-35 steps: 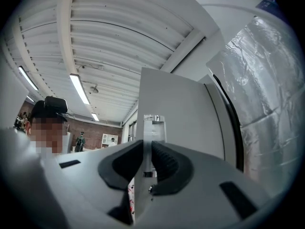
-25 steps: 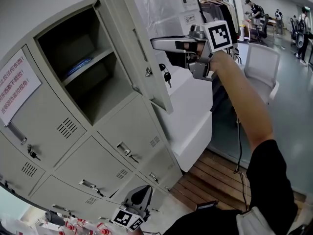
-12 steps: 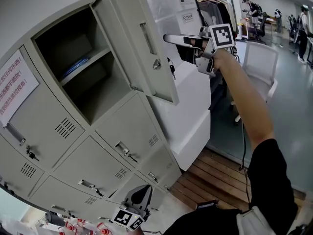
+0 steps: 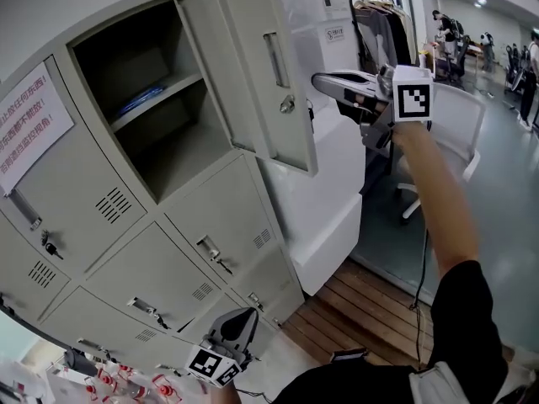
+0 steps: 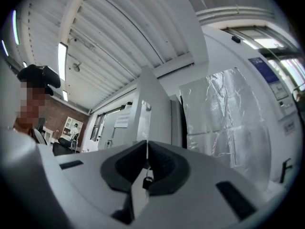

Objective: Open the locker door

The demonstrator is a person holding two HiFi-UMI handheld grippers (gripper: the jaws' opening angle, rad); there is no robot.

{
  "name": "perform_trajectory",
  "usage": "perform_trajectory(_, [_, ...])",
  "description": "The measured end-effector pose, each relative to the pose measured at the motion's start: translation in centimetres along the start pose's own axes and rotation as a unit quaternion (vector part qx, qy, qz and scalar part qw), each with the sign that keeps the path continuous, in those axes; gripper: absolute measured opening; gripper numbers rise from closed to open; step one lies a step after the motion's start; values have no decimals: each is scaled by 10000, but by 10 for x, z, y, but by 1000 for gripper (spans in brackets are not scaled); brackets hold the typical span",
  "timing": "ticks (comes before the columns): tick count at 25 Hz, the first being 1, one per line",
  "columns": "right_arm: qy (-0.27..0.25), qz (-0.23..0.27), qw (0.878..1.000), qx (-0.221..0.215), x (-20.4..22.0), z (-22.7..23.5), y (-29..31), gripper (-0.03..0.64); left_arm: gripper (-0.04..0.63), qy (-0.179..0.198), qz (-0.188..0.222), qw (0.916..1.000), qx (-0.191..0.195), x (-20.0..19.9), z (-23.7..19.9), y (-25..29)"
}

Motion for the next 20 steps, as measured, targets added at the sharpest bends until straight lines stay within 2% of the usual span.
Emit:
perform_trajectory(6, [-538,206,9978,314,29,-38,-26,17,15,31,241,9993,-298,-8,-11,1])
perform_trajectory(9, [-642,310,9968,373,47,-57,-37,14,15,26,403,9978,-525,-12,-17,0])
perform_trajectory(14, [-998,153,9923,711,95,-80,-45,12,15,41,561,9957,-733,-19,-21,0])
perform_trajectory(20, [-766,30,9934,859,172,-98,-47,12,15,11,705,9944,-792,-19,-16,4])
Point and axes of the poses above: the fingertips, and each gripper's own axes: y forward along the fingers, z to its right, x out of its underside, the point moved 8 cm from there along -y, backward along the fingers, and after that the axes turned 11 degrees about y, right-handed, at the moved point
